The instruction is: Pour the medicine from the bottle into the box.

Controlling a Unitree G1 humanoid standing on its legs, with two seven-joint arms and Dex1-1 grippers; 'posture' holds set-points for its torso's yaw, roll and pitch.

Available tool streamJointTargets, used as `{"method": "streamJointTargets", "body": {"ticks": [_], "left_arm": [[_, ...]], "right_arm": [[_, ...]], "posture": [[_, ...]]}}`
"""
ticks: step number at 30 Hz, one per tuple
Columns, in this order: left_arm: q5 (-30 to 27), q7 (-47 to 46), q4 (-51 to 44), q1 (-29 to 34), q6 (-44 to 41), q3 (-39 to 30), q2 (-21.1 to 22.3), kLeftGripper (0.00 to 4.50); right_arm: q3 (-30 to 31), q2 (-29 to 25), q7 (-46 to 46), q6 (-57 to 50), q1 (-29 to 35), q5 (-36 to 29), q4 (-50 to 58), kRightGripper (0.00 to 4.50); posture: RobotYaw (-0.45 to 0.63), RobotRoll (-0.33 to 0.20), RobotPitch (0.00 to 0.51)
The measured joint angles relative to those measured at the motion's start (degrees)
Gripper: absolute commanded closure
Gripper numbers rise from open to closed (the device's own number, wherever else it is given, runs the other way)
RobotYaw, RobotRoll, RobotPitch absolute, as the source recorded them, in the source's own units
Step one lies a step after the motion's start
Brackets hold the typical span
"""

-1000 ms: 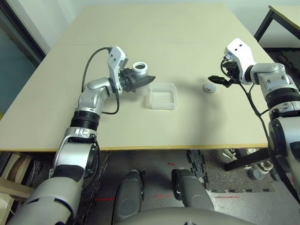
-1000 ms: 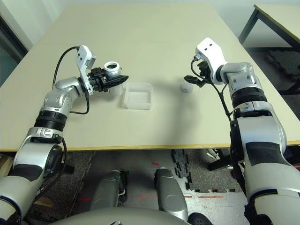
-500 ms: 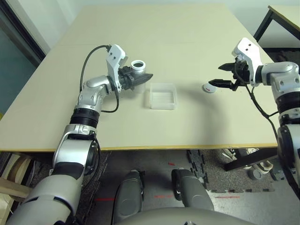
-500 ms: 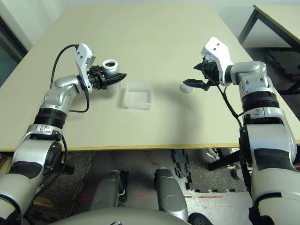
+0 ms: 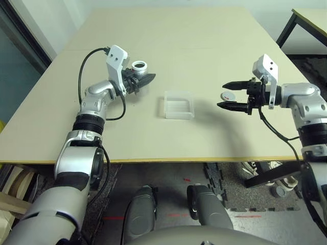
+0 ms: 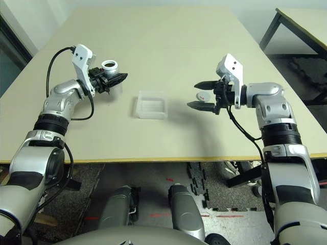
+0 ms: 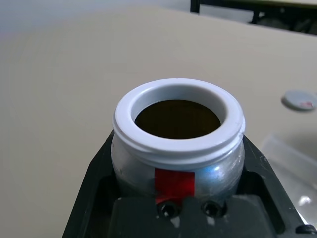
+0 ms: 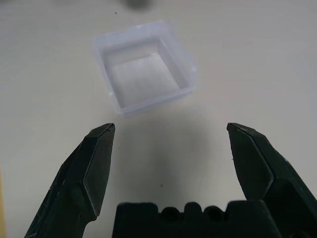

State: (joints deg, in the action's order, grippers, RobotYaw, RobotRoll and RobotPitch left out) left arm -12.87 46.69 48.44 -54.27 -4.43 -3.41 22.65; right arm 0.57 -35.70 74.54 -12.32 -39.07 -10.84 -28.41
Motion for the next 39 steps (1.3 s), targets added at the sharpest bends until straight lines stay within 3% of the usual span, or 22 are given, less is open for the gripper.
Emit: {"method": "streamJointTargets", "body": {"ticks": [9, 14, 20, 25, 27, 29, 30, 32, 39], "left_arm": [[2.95, -1.63, 2.10, -1.66, 2.14, 0.46, -0.02, 1.82], [9.88, -1.88, 2.20, -3.65, 7.38, 5.99, 0.49, 1.82], [25.92, -8.34, 2.46, -3.76, 23.04, 18.28, 1.55, 1.82], [38.39, -20.65, 4.62, -6.92, 32.98, 25.68, 1.37, 1.82], [50.69, -32.77, 5.44, -10.38, 36.16, 34.13, 2.73, 1.82], [68.18, -48.92, 6.40, -15.57, 35.45, 46.85, 4.12, 1.82], [74.12, -55.35, 7.02, -17.34, 35.15, 50.94, 4.09, 1.82], [78.44, -63.63, 9.59, -18.61, 34.87, 53.67, 2.18, 1.82], [89.77, -77.31, 19.50, -21.96, 33.77, 65.17, -4.00, 1.82]], "right_arm": [[0.05, 1.56, -1.20, 1.22, 0.03, -0.51, -0.56, 0.00], [0.32, 2.04, -1.40, 1.38, -0.01, -0.51, -0.84, 0.00], [1.01, 2.34, -1.55, 1.70, -0.30, -0.50, -1.26, 0.00], [1.04, 3.01, -1.86, 2.13, -0.47, -0.50, -2.83, 0.00], [1.02, 3.26, -2.07, 2.13, -0.57, -0.56, -3.46, 0.00], [1.01, 3.61, -2.28, 2.05, -0.86, -0.78, -3.71, 0.00], [0.99, 3.83, -2.40, 1.99, -1.04, -0.93, -3.78, 0.00], [0.99, 4.17, -2.67, 1.86, -1.25, -1.15, -3.84, 0.00], [0.85, 5.11, -3.20, 0.63, -2.79, -1.87, -4.86, 0.00]], "posture": [[-0.15, 0.000, 0.094], [-0.15, 0.000, 0.095], [-0.15, 0.000, 0.103], [-0.14, 0.000, 0.104], [-0.14, 0.000, 0.102], [-0.14, 0.000, 0.102], [-0.14, 0.000, 0.102], [-0.14, 0.000, 0.102], [-0.15, 0.000, 0.103]]}}
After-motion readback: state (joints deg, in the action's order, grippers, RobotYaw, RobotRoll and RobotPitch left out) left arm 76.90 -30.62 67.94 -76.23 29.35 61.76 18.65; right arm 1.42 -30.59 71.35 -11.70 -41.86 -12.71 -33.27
